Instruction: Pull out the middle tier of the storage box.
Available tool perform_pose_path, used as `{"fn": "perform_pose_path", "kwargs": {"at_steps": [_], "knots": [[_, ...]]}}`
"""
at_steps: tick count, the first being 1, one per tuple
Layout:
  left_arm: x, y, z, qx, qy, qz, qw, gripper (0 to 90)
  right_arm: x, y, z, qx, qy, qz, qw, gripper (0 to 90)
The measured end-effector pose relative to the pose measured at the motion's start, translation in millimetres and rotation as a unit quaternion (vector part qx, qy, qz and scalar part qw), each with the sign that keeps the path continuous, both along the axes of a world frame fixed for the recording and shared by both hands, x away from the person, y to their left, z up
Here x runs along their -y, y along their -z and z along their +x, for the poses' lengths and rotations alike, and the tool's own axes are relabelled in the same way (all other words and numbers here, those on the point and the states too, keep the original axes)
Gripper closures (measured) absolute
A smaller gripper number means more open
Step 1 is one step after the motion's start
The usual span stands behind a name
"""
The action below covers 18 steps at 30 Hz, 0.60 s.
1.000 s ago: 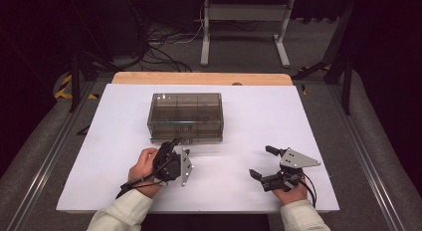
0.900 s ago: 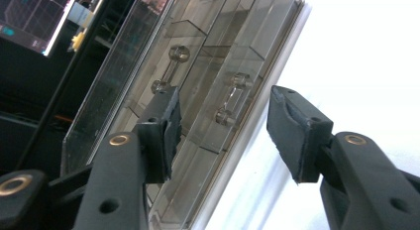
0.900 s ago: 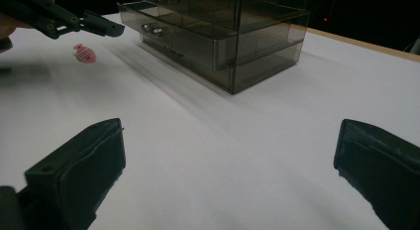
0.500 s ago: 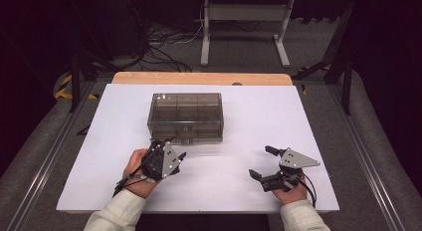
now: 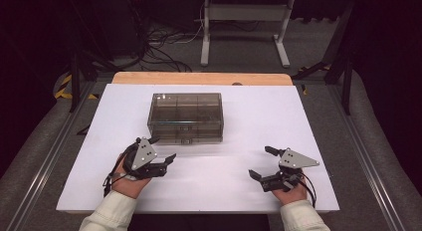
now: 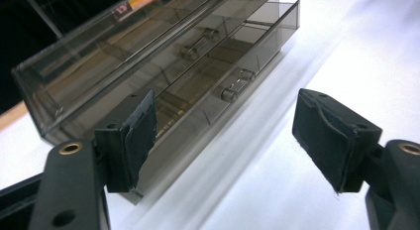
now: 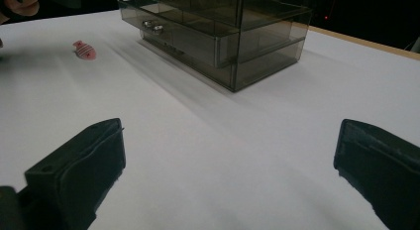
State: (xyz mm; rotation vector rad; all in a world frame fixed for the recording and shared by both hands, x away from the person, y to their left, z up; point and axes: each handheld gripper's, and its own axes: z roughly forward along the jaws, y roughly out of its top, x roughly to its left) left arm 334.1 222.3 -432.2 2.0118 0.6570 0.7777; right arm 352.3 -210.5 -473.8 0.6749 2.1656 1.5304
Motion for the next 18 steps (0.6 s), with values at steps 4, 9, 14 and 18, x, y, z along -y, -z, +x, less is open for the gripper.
{"fn": "perform_pose_path", "kwargs": {"at_steps": [4,9,14,18], "knots": [[-13.8,0.9,1.2,-0.018,-0.004,-0.038,0.9991,23.3,-0.2,-0.1,-0.2,0.001,0.000,-0.002,1.0000,0.0],[-23.8,1.6,1.5,-0.030,-0.004,-0.064,0.9975,19.2,-0.3,-0.1,-0.3,0.001,0.000,-0.002,1.0000,0.0],[-39.3,8.5,0.5,-0.035,-0.005,-0.094,0.9949,13.9,-1.0,0.2,-0.1,0.001,0.000,-0.006,1.0000,0.0],[-47.5,10.9,-1.6,-0.025,-0.006,-0.097,0.9949,10.2,-1.1,-0.3,-0.1,0.000,-0.001,-0.011,0.9999,0.0]]}}
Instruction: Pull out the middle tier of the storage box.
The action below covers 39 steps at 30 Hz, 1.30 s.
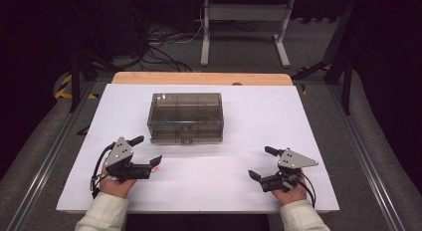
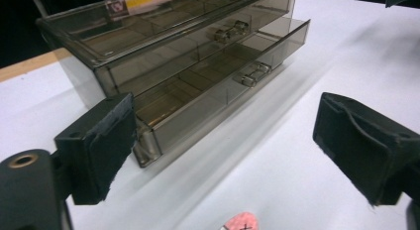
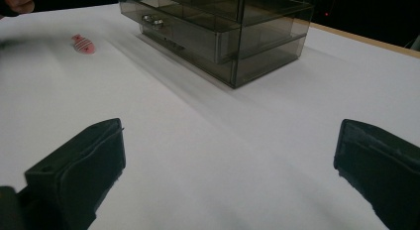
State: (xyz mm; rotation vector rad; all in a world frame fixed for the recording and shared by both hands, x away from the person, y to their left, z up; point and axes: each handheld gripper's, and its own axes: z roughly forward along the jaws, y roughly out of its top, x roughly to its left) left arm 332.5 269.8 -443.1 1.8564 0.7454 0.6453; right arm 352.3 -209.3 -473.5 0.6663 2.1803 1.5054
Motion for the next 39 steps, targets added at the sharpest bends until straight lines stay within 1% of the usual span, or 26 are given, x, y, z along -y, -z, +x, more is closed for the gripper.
{"fn": "perform_pose_path", "kwargs": {"at_steps": [3,6,7,8,10,11,12,13,14,16,17,18,19,20,21,22,24,25,27,28,32,34,35,37,39], "knots": [[-3.2,1.6,-0.9,0.005,0.000,0.002,1.0000,7.8,0.6,-0.6,0.2,0.001,0.003,-0.003,1.0000,0.0],[-5.2,2.9,-0.7,0.006,-0.003,0.001,1.0000,6.6,0.6,-1.1,0.4,0.000,0.004,-0.006,1.0000,0.0],[-6.2,3.4,-0.3,0.005,-0.005,0.004,1.0000,6.6,0.3,-1.4,0.5,-0.002,0.003,-0.007,1.0000,0.4],[-6.9,4.0,0.1,0.005,-0.006,0.002,1.0000,6.1,-0.3,-2.4,0.8,-0.004,0.000,-0.014,0.9999,1.8],[-8.0,4.5,0.6,0.006,-0.008,0.001,1.0000,5.8,-0.7,-2.8,1.0,-0.007,-0.001,-0.015,0.9999,2.4],[-9.0,4.6,0.9,0.004,-0.010,0.000,0.9999,5.0,-1.8,-4.3,1.5,-0.011,-0.007,-0.017,0.9998,4.4],[-9.4,4.8,1.3,0.002,-0.011,-0.002,0.9999,5.0,-1.8,-4.3,1.5,-0.011,-0.007,-0.017,0.9998,4.4],[-11.3,4.8,2.7,-0.004,-0.014,-0.002,0.9999,4.2,-3.4,-6.9,1.7,-0.013,-0.016,-0.024,0.9995,6.7],[-12.1,5.3,3.2,-0.010,-0.016,-0.007,0.9998,3.9,-4.2,-8.3,1.7,-0.011,-0.018,-0.028,0.9994,7.5],[-13.5,5.6,3.8,-0.012,-0.019,-0.007,0.9997,3.5,-6.6,-12.9,2.1,-0.015,-0.028,-0.035,0.9989,9.6],[-13.5,5.6,3.8,-0.012,-0.019,-0.007,0.9997,3.3,-6.6,-12.9,2.1,-0.015,-0.028,-0.035,0.9989,9.6],[-14.3,5.6,3.8,-0.012,-0.020,-0.006,0.9997,3.2,-9.0,-16.0,2.9,-0.021,-0.042,-0.044,0.9979,11.9],[-14.7,5.5,3.5,-0.013,-0.021,-0.004,0.9997,3.2,-9.0,-16.0,2.9,-0.021,-0.042,-0.044,0.9979,11.9],[-15.1,5.6,3.1,-0.013,-0.021,-0.001,0.9997,3.2,-10.3,-17.2,3.9,-0.028,-0.049,-0.051,0.9971,12.4],[-15.5,5.7,2.8,-0.012,-0.022,0.002,0.9997,3.2,-12.2,-18.6,4.9,-0.036,-0.056,-0.061,0.9959,13.4],[-15.8,5.8,2.6,-0.011,-0.023,0.004,0.9997,3.2,-15.3,-20.9,6.1,-0.046,-0.066,-0.078,0.9938,13.9],[-16.0,5.7,2.4,-0.011,-0.023,0.004,0.9997,3.2,-16.2,-21.5,6.4,-0.048,-0.067,-0.081,0.9933,14.1],[-16.7,5.2,2.3,-0.009,-0.022,0.004,0.9997,3.2,-19.7,-25.5,6.7,-0.052,-0.073,-0.094,0.9916,14.7],[-16.5,5.3,1.9,-0.011,-0.021,0.001,0.9997,3.2,-21.4,-28.1,6.3,-0.052,-0.076,-0.097,0.9910,15.0],[-16.6,5.2,1.8,-0.005,-0.023,0.007,0.9997,3.2,-24.8,-34.4,5.7,-0.049,-0.080,-0.106,0.9900,15.2],[-17.0,3.7,1.2,-0.004,-0.023,0.010,0.9997,3.2,-31.8,-47.0,7.8,-0.045,-0.089,-0.112,0.9887,16.1],[-17.2,2.9,0.4,-0.005,-0.024,0.008,0.9997,3.2,-36.5,-52.8,11.2,-0.044,-0.094,-0.116,0.9878,16.3],[-17.9,2.4,0.4,-0.002,-0.024,0.010,0.9997,3.2,-38.6,-54.8,12.9,-0.044,-0.096,-0.117,0.9874,16.4],[-18.5,2.0,0.2,-0.002,-0.024,0.010,0.9997,3.2,-40.5,-56.6,14.9,-0.044,-0.098,-0.119,0.9871,16.6],[-20.3,1.7,-0.9,-0.003,-0.027,0.010,0.9996,3.2,-46.3,-60.2,20.5,-0.046,-0.102,-0.121,0.9863,16.7]]}}
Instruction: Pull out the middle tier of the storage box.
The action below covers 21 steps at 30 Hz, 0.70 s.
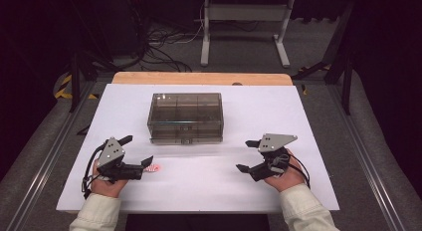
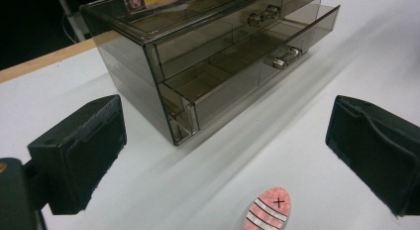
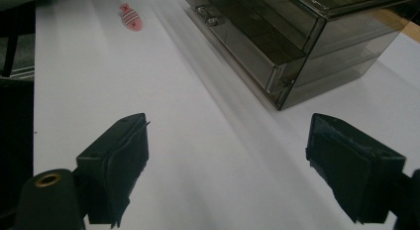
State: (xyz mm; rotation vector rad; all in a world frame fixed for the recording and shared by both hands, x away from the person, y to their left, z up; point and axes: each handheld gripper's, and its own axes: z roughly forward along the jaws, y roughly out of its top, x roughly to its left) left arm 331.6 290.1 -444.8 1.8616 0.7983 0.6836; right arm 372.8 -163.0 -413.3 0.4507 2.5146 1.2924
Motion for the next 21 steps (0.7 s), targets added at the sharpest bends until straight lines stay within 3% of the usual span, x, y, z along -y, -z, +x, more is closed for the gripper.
{"fn": "perform_pose_path", "kwargs": {"at_steps": [9,21], "knots": [[-6.9,-0.7,0.0,-0.005,-0.009,-0.006,0.9999,3.2,-19.4,-5.8,13.1,-0.003,-0.017,-0.017,0.9997,18.4],[-11.2,0.0,1.2,-0.011,-0.014,-0.002,0.9998,3.5,-48.9,-13.7,35.0,-0.008,-0.043,-0.053,0.9976,27.3]]}}
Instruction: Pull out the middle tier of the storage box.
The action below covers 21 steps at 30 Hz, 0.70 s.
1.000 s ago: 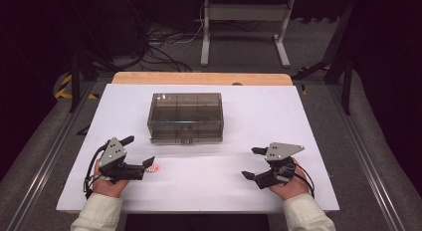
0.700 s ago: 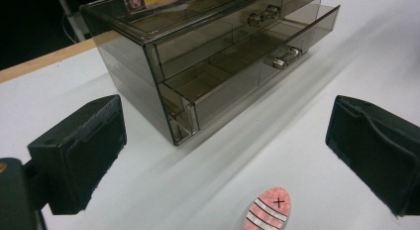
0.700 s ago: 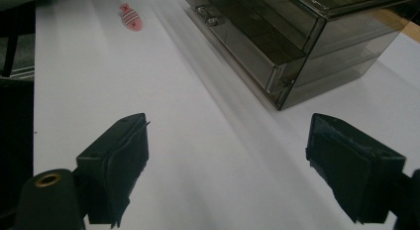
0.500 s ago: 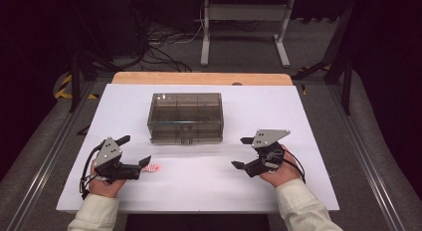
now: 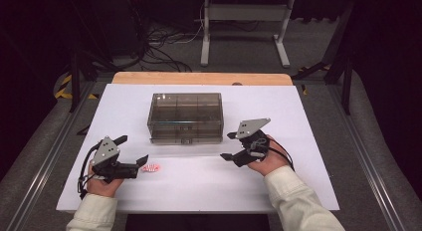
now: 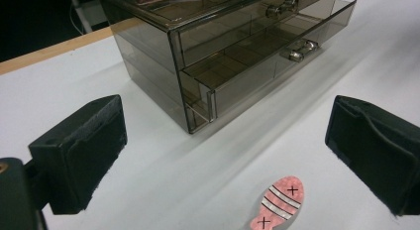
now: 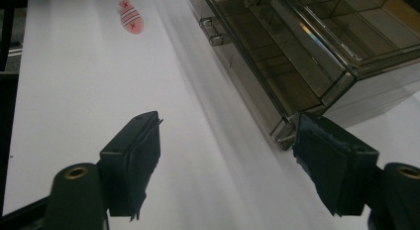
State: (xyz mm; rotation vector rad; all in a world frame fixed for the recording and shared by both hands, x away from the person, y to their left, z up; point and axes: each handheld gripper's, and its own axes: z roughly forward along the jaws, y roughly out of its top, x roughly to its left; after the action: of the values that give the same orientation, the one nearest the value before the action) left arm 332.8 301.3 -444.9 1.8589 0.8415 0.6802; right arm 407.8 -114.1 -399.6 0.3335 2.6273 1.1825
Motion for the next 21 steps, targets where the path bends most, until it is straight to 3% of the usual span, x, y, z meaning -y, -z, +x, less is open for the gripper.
{"fn": "perform_pose_path", "kwargs": {"at_steps": [21], "knots": [[-0.2,1.1,0.0,0.000,0.000,-0.007,1.0000,3.1,-28.3,-4.4,25.2,0.003,0.000,-0.036,0.9994,36.4]]}}
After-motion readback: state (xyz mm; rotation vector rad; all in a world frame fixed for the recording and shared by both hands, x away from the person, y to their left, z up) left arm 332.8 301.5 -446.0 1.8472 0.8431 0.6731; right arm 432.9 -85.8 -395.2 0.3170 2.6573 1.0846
